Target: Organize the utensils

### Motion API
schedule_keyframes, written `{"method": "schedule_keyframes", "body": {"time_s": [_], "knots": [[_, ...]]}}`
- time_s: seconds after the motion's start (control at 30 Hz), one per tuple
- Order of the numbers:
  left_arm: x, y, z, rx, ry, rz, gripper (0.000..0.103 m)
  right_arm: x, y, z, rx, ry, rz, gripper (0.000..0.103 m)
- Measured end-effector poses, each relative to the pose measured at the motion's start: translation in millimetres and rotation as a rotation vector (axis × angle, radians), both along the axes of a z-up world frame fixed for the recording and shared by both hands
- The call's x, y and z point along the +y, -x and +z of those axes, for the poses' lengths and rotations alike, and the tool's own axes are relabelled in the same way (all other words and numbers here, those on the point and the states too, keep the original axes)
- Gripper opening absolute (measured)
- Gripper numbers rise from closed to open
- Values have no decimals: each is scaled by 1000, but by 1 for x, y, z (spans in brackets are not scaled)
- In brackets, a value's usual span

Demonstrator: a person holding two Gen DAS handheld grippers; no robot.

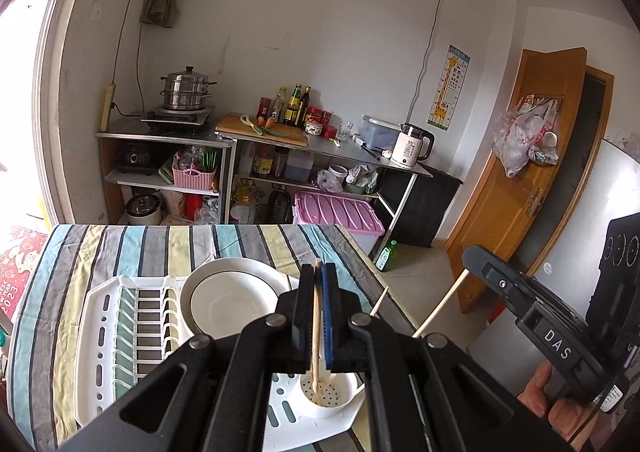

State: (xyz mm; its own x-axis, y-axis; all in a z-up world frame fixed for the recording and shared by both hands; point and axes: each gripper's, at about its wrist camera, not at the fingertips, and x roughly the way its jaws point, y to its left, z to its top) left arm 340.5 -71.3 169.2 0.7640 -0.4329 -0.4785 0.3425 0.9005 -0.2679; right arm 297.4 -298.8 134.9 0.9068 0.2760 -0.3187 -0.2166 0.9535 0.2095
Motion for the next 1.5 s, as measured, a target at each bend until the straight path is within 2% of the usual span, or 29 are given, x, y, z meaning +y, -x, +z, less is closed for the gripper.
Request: {"method": "schedule_keyframes", "body": {"time_s": [0.63, 1.0, 1.03, 1.07, 1.13, 1.17, 1.2, 1.27, 1.5], "knots": [[-4, -33, -51, 127, -11, 5, 4, -2, -47, -48, 130, -14, -25, 4], [3, -37, -57, 137, -25, 26, 5, -10, -53, -59, 178, -12, -49, 5], [4, -37, -58, 138, -25, 27, 5, -11, -52, -58, 179, -10, -49, 7], [5, -37, -58, 139, -27, 30, 5, -11, -52, -58, 181, -10, -49, 14], [8, -37, -60, 144, -29, 31, 9, -13, -51, -58, 179, -12, -52, 26], [9, -36, -61, 146, -28, 31, 14, -14, -50, -57, 176, -14, -51, 28], [10, -35, -61, 147, -28, 34, 20, -15, -50, -57, 175, -16, -50, 28], [13, -34, -62, 147, -22, 36, 26, -15, -48, -57, 176, -13, -54, 28], [26, -15, -65, 150, -14, 33, 30, -24, -31, -52, 173, -28, -65, 30]]}}
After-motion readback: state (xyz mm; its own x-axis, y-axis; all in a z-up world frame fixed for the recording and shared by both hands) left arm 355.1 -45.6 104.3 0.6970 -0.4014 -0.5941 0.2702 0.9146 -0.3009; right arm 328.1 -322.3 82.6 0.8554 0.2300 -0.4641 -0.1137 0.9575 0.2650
